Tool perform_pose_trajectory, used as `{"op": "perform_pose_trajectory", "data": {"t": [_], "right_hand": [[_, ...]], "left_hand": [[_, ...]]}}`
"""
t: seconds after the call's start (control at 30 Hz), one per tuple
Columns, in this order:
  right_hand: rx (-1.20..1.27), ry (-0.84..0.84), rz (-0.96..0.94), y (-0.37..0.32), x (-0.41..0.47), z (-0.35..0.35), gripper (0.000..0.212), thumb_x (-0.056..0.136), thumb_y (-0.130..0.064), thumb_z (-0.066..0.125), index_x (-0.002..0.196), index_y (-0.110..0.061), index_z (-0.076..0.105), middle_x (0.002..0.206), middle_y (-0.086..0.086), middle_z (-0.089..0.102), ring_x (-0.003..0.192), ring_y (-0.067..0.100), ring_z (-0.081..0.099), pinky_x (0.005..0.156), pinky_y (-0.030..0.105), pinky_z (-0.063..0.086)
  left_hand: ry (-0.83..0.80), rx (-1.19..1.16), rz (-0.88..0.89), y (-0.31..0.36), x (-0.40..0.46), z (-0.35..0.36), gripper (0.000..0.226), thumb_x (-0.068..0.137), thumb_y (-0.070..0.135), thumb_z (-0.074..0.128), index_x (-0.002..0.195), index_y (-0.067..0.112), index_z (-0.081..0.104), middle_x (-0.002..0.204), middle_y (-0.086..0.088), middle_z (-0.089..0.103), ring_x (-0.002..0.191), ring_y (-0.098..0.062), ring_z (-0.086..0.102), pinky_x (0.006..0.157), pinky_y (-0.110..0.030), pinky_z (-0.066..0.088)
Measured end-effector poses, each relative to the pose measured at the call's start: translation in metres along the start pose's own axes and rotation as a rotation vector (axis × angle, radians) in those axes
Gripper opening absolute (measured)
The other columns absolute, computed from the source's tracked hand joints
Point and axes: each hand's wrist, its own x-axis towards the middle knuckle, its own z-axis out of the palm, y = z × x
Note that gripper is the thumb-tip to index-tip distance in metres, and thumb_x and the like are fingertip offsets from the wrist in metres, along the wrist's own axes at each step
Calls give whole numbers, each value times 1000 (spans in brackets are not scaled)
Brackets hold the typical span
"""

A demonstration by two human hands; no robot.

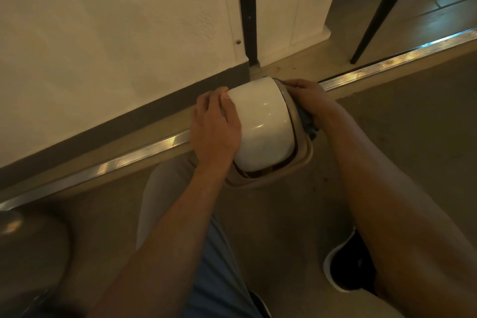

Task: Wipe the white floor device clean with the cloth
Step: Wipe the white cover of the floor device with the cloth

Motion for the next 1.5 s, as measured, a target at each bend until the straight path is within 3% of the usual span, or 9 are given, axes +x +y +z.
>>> {"op": "perform_pose_trajectory", "data": {"t": [0.1,0.23,0.43,0.57,0.77,0.9,1.1,1.37,1.5], "right_hand": [[110,-3,62,32,-31,-14,26,94,-33,63,120,-30,63,114,3,66,100,20,67,81,40,57],[230,-1,90,69,-61,-20,44,83,-41,72,124,-28,62,118,4,66,107,25,66,93,53,54],[181,-31,52,14,-15,-8,38,92,-33,67,128,-24,61,113,4,69,99,21,68,75,34,57],[144,-47,64,17,-18,-12,36,93,-34,65,128,-29,59,115,4,66,101,22,67,79,39,58],[369,43,129,89,-91,-15,41,82,-37,75,120,-30,63,122,6,64,110,26,64,91,49,55],[347,73,80,71,-76,-9,31,86,-36,72,116,-28,64,117,5,66,107,26,65,93,52,54],[264,109,60,48,-59,-5,26,90,-35,69,114,-27,62,112,3,67,99,22,68,88,48,57],[483,378,126,104,-127,27,40,86,-37,74,120,-29,56,123,3,60,109,21,62,93,46,54],[311,367,8,70,-100,15,35,91,-33,67,124,-27,55,120,-5,58,111,14,58,95,39,50]], "left_hand": [[0,-7,-22,1,-1,1,43,104,43,27,128,28,60,127,1,58,109,-21,57,85,-31,44],[6,8,-9,1,-2,0,42,105,42,29,129,27,59,126,2,57,109,-19,56,82,-27,39],[-12,10,-11,1,-2,-2,40,105,40,31,130,27,59,127,1,57,108,-19,56,80,-27,39],[-8,4,-10,1,-2,-1,40,106,41,30,130,27,59,127,2,56,107,-17,56,80,-27,39],[0,8,-21,3,-2,0,39,106,40,30,130,27,59,128,1,57,108,-19,57,80,-27,41],[4,8,-13,2,-3,-1,41,105,40,30,130,26,60,127,0,58,108,-20,58,81,-26,38],[7,7,-14,3,-2,-1,40,105,39,31,129,27,60,127,0,58,108,-21,58,81,-26,37],[15,24,-28,2,-3,-1,39,106,39,32,130,27,60,129,-1,57,109,-22,58,81,-26,35],[7,23,-20,2,-2,-1,39,106,38,32,130,27,60,128,-1,58,108,-22,58,81,-27,37]]}}
